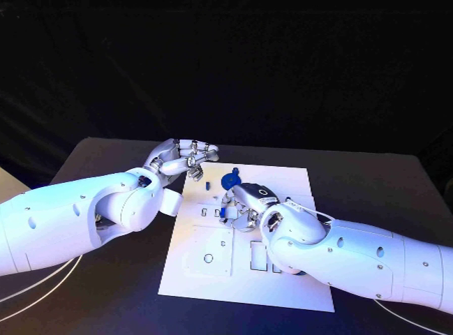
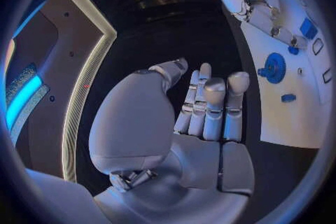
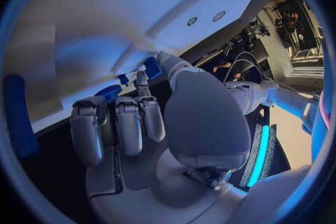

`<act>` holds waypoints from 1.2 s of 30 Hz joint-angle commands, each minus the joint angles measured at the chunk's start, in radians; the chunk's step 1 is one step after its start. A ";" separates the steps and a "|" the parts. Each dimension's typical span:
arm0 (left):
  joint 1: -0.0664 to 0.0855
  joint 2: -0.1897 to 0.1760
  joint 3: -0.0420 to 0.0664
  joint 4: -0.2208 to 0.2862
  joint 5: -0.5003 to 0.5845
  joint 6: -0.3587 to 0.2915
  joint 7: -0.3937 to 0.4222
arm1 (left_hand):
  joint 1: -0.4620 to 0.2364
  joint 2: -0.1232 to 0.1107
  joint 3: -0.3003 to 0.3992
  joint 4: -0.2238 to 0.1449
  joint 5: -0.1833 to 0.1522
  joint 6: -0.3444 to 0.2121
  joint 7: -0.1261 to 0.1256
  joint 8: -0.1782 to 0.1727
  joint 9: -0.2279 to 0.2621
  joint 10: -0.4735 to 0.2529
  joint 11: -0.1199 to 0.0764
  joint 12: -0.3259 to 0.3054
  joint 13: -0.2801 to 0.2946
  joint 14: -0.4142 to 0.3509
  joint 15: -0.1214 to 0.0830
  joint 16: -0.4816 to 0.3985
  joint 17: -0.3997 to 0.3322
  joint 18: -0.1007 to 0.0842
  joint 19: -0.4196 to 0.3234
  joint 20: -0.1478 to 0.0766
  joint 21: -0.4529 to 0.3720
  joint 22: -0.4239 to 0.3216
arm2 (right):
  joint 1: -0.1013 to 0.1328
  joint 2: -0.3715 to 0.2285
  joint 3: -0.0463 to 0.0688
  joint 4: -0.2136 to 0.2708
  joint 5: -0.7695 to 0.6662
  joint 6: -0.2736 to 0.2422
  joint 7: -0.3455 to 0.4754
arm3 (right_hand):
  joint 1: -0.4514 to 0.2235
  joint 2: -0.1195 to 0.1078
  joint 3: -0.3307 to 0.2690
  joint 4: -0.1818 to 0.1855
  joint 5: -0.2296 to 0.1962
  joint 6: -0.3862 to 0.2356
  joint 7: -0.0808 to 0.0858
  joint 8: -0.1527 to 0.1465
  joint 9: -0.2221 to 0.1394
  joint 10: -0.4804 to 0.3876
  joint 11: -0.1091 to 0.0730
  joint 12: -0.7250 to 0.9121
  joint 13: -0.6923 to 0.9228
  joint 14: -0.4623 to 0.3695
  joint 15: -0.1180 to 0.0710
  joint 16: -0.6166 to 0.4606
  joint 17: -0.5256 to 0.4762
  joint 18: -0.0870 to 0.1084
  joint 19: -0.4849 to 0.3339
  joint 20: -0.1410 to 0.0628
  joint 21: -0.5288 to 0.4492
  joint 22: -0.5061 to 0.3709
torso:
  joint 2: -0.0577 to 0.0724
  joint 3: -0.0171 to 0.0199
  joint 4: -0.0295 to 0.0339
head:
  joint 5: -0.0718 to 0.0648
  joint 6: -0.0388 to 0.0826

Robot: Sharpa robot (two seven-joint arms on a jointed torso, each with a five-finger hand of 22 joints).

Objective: Assemble the parts on the task board

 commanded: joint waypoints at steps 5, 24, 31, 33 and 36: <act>0.001 0.001 0.001 0.001 0.001 0.015 0.001 | -0.002 0.007 0.000 -0.003 -0.006 -0.010 0.000 -0.004 0.001 -0.010 0.000 0.006 0.001 0.007 0.000 0.003 -0.001 -0.019 -0.003 0.001 0.005 0.001 | -0.001 -0.002 0.000 0.008 0.001 -0.004 0.021 | 0.009 -0.006 -0.080 0.019 -0.022 -0.035 0.016 -0.028 -0.017 0.027 0.020 -0.029 0.185 0.104 0.020 0.005 0.263 -0.007 0.105 0.019 0.004 0.263 | 0.000 0.0005 0.0005 | 0.001 0.003; 0.002 0.002 0.002 -0.049 -0.206 0.064 -0.276 | -0.088 0.028 -0.143 0.074 0.004 -0.053 -0.025 0.100 0.060 -0.101 -0.035 0.618 0.437 0.089 -0.024 0.170 0.172 -0.029 0.046 -0.014 0.050 0.065 | 0.056 -0.188 0.012 0.139 0.360 -0.140 0.353 | 0.116 0.057 -0.207 0.070 -0.007 -0.022 0.022 -0.032 -0.040 0.011 0.025 -0.046 0.170 0.104 0.027 0.005 0.263 -0.007 0.105 0.028 0.004 0.263 | -0.018 0.0024 -0.0122 | 0.014 0.005; 0.033 0.030 0.003 -0.095 -0.513 0.279 -0.583 | -0.140 0.054 -0.196 0.134 -0.002 -0.050 -0.045 0.243 0.129 0.026 -0.052 1.079 0.852 0.176 -0.043 0.265 0.351 -0.052 0.154 -0.032 0.108 0.181 | 0.108 -0.313 0.015 0.192 0.598 -0.130 0.439 | 0.128 0.055 -0.195 0.071 0.020 -0.013 0.019 -0.022 -0.040 0.009 0.023 -0.047 0.169 0.104 0.024 0.005 0.263 -0.007 0.105 0.026 0.004 0.263 | -0.034 0.0072 -0.0193 | 0.026 0.000; 0.042 0.043 0.003 -0.105 -0.579 0.317 -0.636 | -0.158 0.063 -0.211 0.135 -0.002 -0.025 -0.060 0.282 0.154 0.061 -0.063 1.123 0.903 0.191 -0.052 0.279 0.384 -0.058 0.181 -0.039 0.122 0.211 | 0.119 -0.338 0.015 0.197 0.628 -0.128 0.442 | 0.128 0.054 -0.194 0.072 0.026 -0.012 0.019 -0.021 -0.040 0.009 0.022 -0.047 0.169 0.104 0.024 0.005 0.263 -0.007 0.105 0.026 0.004 0.263 | -0.036 0.0081 -0.0195 | 0.028 -0.001; 0.063 0.074 0.003 -0.126 -0.691 0.374 -0.717 | -0.198 0.073 -0.242 0.137 0.000 -0.023 -0.077 0.325 0.194 0.091 -0.080 1.157 0.942 0.209 -0.068 0.296 0.426 -0.067 0.219 -0.053 0.143 0.255 | 0.133 -0.377 0.015 0.201 0.665 -0.124 0.440 | 0.127 0.053 -0.193 0.073 0.030 -0.013 0.019 -0.020 -0.040 0.009 0.022 -0.047 0.169 0.104 0.024 0.005 0.263 -0.007 0.105 0.025 0.004 0.263 | -0.042 0.0084 -0.0172 | 0.024 -0.007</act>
